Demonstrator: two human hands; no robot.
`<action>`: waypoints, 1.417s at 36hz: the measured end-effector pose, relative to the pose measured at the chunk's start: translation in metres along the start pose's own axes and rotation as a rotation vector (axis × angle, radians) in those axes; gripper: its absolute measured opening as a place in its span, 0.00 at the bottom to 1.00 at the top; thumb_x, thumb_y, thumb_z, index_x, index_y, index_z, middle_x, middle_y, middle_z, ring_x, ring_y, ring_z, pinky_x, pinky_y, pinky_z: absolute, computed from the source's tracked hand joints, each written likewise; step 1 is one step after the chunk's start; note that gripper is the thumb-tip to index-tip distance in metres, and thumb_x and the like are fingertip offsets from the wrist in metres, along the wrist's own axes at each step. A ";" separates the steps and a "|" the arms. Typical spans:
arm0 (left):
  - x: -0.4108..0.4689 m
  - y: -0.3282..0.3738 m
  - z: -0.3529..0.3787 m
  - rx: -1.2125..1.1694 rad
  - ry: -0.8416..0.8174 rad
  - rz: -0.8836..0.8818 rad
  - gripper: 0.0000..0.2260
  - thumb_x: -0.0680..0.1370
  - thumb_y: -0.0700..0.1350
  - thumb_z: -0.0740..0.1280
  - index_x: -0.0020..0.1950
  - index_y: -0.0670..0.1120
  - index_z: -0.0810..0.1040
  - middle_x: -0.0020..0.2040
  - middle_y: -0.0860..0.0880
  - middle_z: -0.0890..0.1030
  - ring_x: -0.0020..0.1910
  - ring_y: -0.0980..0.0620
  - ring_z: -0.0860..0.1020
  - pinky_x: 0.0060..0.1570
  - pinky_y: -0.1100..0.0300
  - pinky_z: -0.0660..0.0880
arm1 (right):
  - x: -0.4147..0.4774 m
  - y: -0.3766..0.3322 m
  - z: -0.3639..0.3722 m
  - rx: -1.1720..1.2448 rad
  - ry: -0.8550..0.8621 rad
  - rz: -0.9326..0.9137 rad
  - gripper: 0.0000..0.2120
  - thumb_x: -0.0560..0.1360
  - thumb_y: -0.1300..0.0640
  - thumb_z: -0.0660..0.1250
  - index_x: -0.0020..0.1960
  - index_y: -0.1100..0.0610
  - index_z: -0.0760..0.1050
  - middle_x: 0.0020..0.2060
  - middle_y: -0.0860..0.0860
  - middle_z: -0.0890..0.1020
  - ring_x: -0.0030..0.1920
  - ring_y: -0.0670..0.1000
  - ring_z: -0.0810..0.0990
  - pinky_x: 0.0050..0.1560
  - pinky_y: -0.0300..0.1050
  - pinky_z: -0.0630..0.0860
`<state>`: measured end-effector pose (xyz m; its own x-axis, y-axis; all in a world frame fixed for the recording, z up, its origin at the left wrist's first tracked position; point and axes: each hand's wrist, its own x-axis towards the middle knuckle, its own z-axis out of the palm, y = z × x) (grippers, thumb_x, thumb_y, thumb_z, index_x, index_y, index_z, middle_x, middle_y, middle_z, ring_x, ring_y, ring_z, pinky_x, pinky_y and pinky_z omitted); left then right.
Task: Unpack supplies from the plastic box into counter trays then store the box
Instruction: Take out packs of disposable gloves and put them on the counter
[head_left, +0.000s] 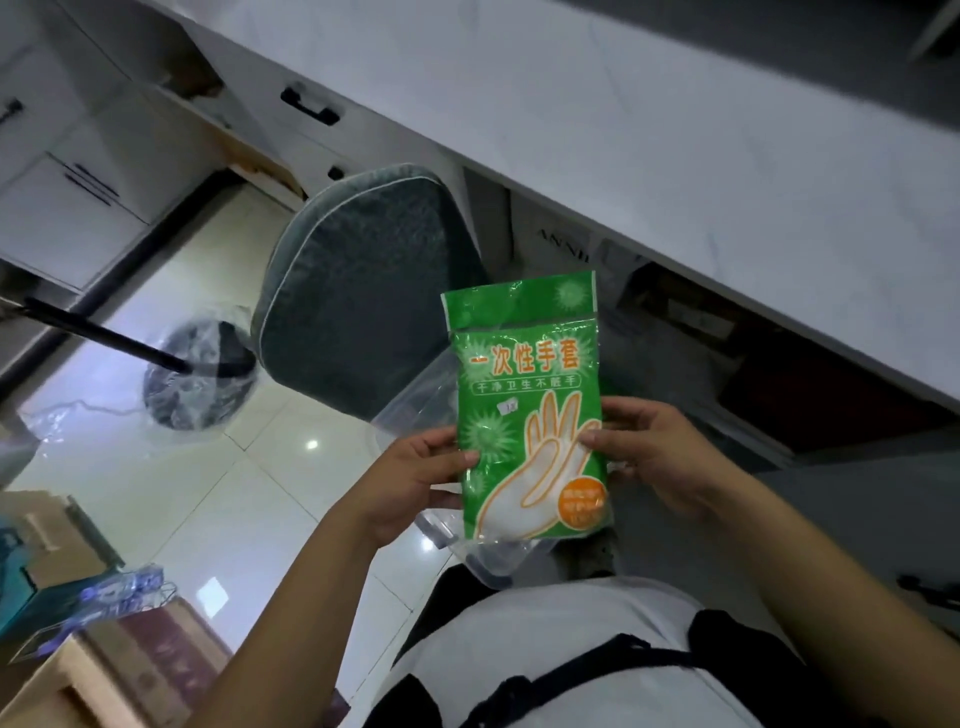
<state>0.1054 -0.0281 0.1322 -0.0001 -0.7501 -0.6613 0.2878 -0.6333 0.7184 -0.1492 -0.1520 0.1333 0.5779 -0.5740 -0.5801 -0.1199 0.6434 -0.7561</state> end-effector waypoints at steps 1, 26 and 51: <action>0.007 -0.001 0.003 0.012 -0.025 -0.019 0.17 0.74 0.44 0.73 0.63 0.47 0.81 0.59 0.41 0.84 0.55 0.42 0.83 0.49 0.47 0.81 | -0.003 0.002 -0.003 0.001 0.040 0.003 0.18 0.64 0.60 0.76 0.53 0.54 0.84 0.47 0.57 0.87 0.44 0.56 0.86 0.36 0.50 0.82; 0.284 -0.152 0.003 0.974 0.106 -0.307 0.30 0.74 0.43 0.72 0.74 0.38 0.66 0.69 0.36 0.73 0.66 0.38 0.73 0.62 0.52 0.71 | -0.066 0.106 -0.037 0.203 1.058 0.157 0.09 0.73 0.68 0.69 0.52 0.61 0.82 0.45 0.63 0.84 0.41 0.59 0.81 0.40 0.56 0.80; 0.273 -0.118 0.021 0.996 0.269 -0.102 0.14 0.72 0.36 0.73 0.57 0.39 0.83 0.51 0.35 0.85 0.51 0.39 0.82 0.46 0.59 0.74 | -0.112 0.113 -0.092 0.195 0.993 0.115 0.11 0.72 0.70 0.69 0.46 0.55 0.83 0.36 0.53 0.86 0.34 0.51 0.85 0.28 0.46 0.80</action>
<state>0.0517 -0.1620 -0.1288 0.2695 -0.6943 -0.6674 -0.6235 -0.6539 0.4285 -0.3019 -0.0618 0.0853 -0.3705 -0.6074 -0.7027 0.0523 0.7418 -0.6686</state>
